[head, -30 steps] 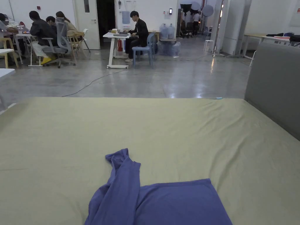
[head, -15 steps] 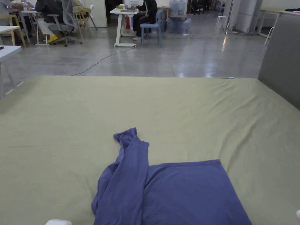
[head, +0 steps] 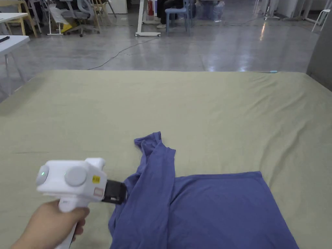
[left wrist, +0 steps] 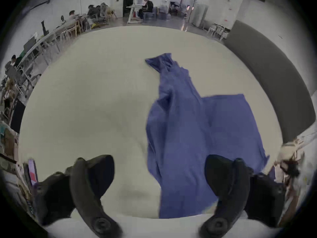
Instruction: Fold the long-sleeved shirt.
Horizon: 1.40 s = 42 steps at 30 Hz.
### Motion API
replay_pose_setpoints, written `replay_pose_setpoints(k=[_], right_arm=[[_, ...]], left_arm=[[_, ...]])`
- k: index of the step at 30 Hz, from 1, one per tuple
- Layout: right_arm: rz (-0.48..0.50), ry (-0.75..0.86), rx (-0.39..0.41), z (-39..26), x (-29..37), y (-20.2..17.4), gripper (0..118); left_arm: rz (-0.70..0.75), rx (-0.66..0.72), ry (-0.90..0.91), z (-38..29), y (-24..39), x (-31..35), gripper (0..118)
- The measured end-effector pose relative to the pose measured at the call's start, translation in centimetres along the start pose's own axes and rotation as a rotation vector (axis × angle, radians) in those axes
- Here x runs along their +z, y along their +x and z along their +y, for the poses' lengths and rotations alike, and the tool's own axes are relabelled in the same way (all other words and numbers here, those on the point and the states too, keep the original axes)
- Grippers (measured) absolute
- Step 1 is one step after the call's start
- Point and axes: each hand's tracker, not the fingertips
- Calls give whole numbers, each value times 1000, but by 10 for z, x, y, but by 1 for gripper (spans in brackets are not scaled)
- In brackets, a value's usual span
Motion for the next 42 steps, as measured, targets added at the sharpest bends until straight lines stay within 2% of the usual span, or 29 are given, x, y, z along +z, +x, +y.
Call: replay_pose_setpoints(k=[5,7,8,9,10,11,12,17,19,21,22,23,24,25,26,27,29,30,31,32,33,34,35,36,37,38,40,42], right_arm=[[-15,-22,-40,0,-13,13,0],[-24,-29,-46,2,-17,17,0],[-23,-31,-45,3,-20,18,0],[-25,-38,-39,5,-24,20,0],[-38,-42,-21,7,-28,21,0],[-72,-52,11,9,-33,21,0],[-97,-58,36,12,-36,21,0],[-63,-63,18,30,-51,30,0],[-37,-97,-5,37,-62,35,0],[-22,-103,-25,40,-73,40,1],[-12,-107,-34,41,-80,42,13],[-6,-126,-39,43,-87,44,51],[-13,-156,-39,43,-96,44,87],[-30,-197,-32,42,-104,45,109],[-66,-223,-25,40,-113,43,114],[-82,-228,-12,36,-118,41,114],[-108,-327,34,27,-132,38,113],[-134,-392,53,21,-139,34,109],[-153,-439,72,15,-145,31,99],[-143,-418,84,10,-145,26,96],[-176,-350,110,10,-140,23,85],[-163,-344,141,13,-135,19,85],[-125,-344,147,16,-130,16,80],[-110,-323,140,19,-125,15,58],[-67,-297,126,22,-120,15,19],[-72,-297,115,24,-115,13,4],[-38,-271,146,31,-102,8,4],[-12,-206,114,49,-81,5,4]], left_arm=[[79,-21,-67,46,6,-82,100],[12,-14,-95,49,11,-103,98],[-20,4,-98,51,13,-109,95],[9,-5,-92,51,17,-116,88],[86,-49,-99,51,22,-121,72],[173,-112,-140,50,21,-127,22],[150,-119,-135,49,20,-130,0],[-29,51,-94,44,1,-95,0],[-119,114,-78,33,18,-39,0],[-143,116,-61,28,23,-16,0],[-126,102,-63,25,28,-6,0],[-120,90,-58,49,-15,-52,0],[-124,82,-57,51,-15,-50,0],[-126,79,-57,52,-16,-47,0],[-126,73,-52,55,-16,-43,0],[-129,70,-47,36,10,-21,0],[-136,47,-31,32,22,-6,0],[-117,10,-29,31,31,2,0],[-98,-29,-28,51,9,-8,0],[-78,-60,-20,53,10,-4,0],[-68,-69,-15,56,9,0,0],[-78,-57,-17,59,7,4,0],[-86,-52,-15,48,17,13,0],[-105,-33,-12,49,14,18,0],[-121,-16,-17,49,12,23,0],[-125,-10,-21,50,10,28,0],[-118,-10,-18,51,7,38,0],[-118,-21,-17,54,4,50,0]])
